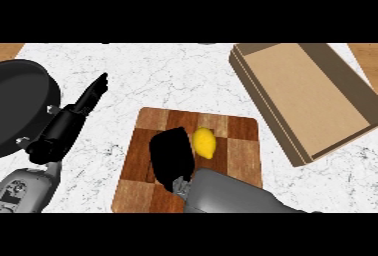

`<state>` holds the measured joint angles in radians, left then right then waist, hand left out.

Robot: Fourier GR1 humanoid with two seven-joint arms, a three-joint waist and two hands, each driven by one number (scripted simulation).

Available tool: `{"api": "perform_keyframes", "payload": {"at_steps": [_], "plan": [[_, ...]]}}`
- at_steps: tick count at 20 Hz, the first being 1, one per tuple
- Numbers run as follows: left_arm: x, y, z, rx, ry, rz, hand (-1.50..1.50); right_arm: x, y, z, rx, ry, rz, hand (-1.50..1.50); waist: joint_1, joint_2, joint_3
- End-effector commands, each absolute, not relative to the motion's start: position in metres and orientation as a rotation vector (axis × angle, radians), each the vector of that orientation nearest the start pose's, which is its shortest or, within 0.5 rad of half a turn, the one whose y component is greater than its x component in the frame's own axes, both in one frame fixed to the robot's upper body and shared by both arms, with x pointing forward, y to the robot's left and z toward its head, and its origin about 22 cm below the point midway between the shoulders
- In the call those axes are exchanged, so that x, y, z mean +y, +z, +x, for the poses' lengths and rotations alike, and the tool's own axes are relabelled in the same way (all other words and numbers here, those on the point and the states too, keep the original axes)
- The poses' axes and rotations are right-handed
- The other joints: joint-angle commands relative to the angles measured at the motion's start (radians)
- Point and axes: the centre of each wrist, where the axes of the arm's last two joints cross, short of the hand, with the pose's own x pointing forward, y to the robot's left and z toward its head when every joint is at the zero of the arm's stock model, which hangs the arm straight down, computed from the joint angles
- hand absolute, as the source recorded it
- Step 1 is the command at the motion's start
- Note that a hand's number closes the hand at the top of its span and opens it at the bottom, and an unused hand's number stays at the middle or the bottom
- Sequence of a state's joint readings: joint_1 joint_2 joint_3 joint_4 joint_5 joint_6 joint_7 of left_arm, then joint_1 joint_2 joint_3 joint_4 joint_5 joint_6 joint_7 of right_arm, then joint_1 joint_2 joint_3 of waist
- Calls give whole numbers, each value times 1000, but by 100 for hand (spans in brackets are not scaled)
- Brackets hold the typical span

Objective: Pick the can from the cutting board and place it in the cardboard box

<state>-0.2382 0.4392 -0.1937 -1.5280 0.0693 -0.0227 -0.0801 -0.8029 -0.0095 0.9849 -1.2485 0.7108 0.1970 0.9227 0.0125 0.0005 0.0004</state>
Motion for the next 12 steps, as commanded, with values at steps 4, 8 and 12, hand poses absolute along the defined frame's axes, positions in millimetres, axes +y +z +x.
{"api": "perform_keyframes", "payload": {"at_steps": [4,8,12], "plan": [[263,68,294,-1767,-564,73,0,-29,105,368,-1242,1207,-864,150,37,31,1],[253,80,304,-1782,-568,64,0,-38,131,403,-1381,1148,-957,150,44,26,0],[259,83,308,-1762,-570,60,0,-6,149,408,-1474,1187,-1097,150,37,17,-1]]}}
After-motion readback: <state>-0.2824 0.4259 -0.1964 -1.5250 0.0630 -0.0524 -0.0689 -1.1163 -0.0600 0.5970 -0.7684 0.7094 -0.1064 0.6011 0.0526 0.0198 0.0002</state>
